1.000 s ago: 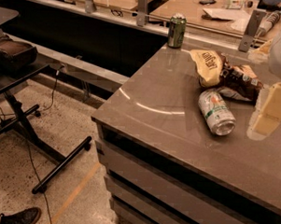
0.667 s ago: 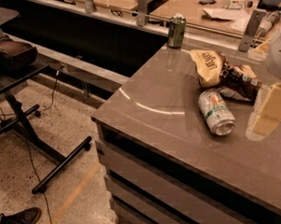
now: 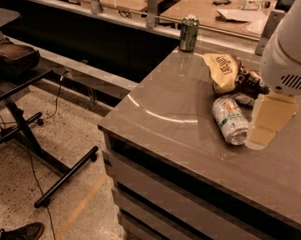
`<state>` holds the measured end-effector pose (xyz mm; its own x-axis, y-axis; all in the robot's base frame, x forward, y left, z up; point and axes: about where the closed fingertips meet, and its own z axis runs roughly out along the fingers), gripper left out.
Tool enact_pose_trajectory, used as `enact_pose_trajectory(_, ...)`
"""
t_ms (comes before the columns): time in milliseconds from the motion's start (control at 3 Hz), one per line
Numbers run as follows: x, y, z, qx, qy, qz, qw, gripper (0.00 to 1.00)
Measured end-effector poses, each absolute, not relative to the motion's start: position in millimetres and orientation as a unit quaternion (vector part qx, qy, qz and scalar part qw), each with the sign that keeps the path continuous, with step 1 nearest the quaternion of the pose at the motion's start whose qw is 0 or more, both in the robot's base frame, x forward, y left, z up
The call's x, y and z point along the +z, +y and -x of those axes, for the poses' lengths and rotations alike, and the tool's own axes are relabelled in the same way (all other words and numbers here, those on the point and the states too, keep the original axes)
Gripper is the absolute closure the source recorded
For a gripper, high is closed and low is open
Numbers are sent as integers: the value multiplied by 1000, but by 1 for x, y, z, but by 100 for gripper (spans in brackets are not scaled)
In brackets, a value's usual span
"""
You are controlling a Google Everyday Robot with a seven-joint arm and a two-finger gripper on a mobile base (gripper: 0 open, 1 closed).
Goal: Pick 7up can
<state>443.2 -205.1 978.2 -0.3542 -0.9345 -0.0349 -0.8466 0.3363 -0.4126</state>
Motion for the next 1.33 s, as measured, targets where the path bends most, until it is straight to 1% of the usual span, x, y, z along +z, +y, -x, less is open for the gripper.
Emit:
enact_pose_trajectory(333,978,-205,-443,-164,806,552,134,0)
enact_pose_trajectory(667,975,-207,-449,-159,826,526,124,0)
enact_pose_trajectory(1000,964,-216,-461,-145,865,469,103,0)
enact_pose_trajectory(1333,945,-234,-473,-111,928,348,77,0)
